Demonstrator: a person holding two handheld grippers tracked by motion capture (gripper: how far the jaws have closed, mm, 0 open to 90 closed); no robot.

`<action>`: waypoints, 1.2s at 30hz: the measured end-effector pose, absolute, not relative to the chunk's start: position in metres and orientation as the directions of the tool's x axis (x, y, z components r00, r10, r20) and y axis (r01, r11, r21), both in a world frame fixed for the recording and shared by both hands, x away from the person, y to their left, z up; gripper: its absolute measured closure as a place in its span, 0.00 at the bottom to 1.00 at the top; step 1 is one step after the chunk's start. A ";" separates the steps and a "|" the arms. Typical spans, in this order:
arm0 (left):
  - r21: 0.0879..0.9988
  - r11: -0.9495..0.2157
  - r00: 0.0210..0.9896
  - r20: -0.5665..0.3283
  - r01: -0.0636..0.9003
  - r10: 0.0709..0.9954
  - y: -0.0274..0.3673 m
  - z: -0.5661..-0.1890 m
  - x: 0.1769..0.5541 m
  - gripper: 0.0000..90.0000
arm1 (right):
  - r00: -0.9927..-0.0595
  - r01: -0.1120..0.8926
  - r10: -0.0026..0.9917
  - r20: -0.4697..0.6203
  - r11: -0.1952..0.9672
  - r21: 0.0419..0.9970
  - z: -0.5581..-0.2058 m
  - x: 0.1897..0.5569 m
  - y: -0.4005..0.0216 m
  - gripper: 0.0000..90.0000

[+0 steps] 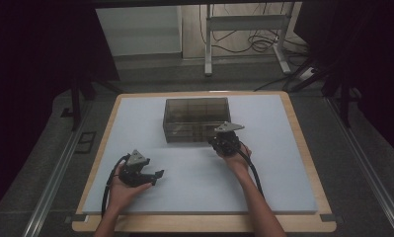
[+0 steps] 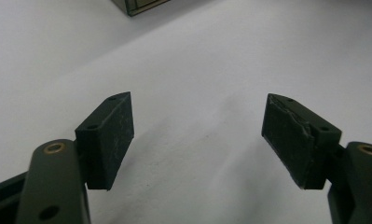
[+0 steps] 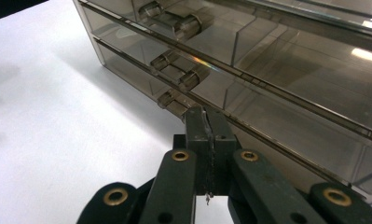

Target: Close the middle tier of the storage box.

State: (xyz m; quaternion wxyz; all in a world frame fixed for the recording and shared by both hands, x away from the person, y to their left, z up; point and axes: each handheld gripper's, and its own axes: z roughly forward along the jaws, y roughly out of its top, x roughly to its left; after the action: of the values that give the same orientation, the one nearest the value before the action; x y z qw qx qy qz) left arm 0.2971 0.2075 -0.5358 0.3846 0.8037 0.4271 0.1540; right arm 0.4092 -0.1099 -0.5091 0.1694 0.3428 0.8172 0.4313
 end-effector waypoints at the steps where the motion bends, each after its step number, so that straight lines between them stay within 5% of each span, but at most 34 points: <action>1: 0.751 -0.339 0.588 -0.081 0.567 0.805 0.207 -0.536 0.297 0.29 | -0.710 0.412 0.704 0.018 0.395 0.821 -0.509 0.408 -0.111 0.98; 15: 0.750 -0.339 0.585 -0.078 0.568 0.807 0.208 -0.535 0.296 0.29 | -0.732 0.413 0.681 0.022 0.417 0.810 -0.511 0.382 -0.136 0.96; 25: 0.745 -0.353 0.595 -0.073 0.566 0.801 0.204 -0.536 0.295 0.29 | -0.744 0.404 0.668 0.006 0.443 0.801 -0.505 0.347 -0.164 0.54; 36: 0.746 -0.357 0.597 -0.068 0.563 0.800 0.204 -0.536 0.295 0.28 | -0.687 0.435 0.727 -0.001 0.412 0.801 -0.508 0.325 -0.204 0.44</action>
State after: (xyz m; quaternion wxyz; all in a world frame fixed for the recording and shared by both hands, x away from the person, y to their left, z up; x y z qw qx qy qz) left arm 0.2947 0.2040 -0.5360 0.3799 0.8087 0.4211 0.1558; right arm 0.3254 -0.2037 -0.5082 0.1774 0.3536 0.8213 0.4111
